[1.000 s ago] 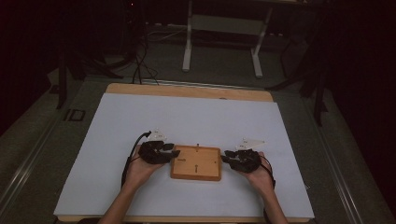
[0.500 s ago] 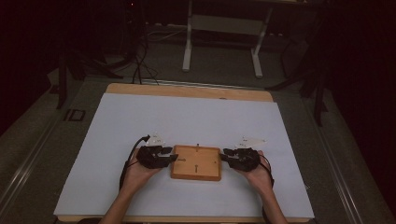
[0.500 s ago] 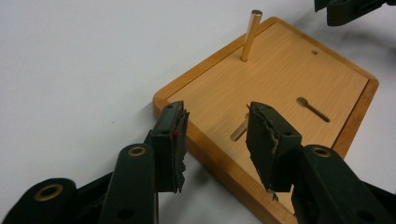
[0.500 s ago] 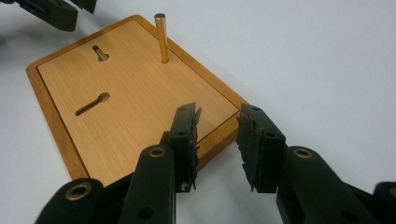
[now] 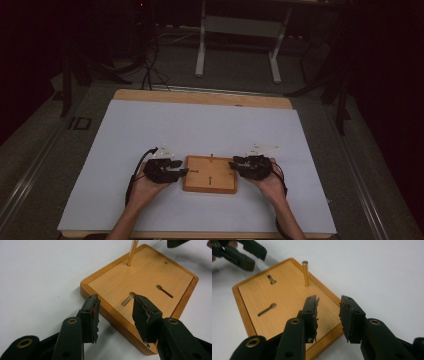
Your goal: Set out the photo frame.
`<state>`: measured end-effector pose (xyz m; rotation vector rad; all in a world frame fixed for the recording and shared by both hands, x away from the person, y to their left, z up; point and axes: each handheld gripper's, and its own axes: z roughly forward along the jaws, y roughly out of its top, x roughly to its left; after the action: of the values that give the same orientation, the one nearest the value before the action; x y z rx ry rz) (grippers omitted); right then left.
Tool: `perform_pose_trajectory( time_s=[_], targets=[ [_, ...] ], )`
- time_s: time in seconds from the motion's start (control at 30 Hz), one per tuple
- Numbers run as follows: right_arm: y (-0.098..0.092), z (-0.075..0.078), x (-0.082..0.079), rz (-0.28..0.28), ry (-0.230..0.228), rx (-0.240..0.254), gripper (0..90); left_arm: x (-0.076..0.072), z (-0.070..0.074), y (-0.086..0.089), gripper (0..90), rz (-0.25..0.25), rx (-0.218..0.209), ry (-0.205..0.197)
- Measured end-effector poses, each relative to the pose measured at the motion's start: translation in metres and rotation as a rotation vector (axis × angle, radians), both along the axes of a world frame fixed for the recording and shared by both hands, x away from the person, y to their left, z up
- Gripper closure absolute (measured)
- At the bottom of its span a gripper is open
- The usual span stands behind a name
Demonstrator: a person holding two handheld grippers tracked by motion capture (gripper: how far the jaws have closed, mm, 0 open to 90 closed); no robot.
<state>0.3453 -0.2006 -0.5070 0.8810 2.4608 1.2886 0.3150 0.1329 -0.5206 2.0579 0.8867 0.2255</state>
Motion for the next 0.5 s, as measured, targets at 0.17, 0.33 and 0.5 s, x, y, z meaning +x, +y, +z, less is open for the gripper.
perform_pose_trajectory(
  time_s=[0.17, 0.33, 0.5],
  targets=[
    [0.006, 0.001, 0.004, 0.014, 0.006, 0.022, 66.4, -0.004, -0.001, 0.001, 56.0, -0.004, -0.003, 0.006],
    [0.016, 0.000, 0.008, 0.033, 0.008, 0.020, 66.4, -0.006, -0.002, 0.001, 56.0, -0.010, -0.005, 0.006],
    [0.025, -0.001, 0.013, 0.050, 0.009, 0.021, 67.2, -0.005, -0.003, 0.001, 55.9, -0.012, -0.001, 0.012]
  ],
)
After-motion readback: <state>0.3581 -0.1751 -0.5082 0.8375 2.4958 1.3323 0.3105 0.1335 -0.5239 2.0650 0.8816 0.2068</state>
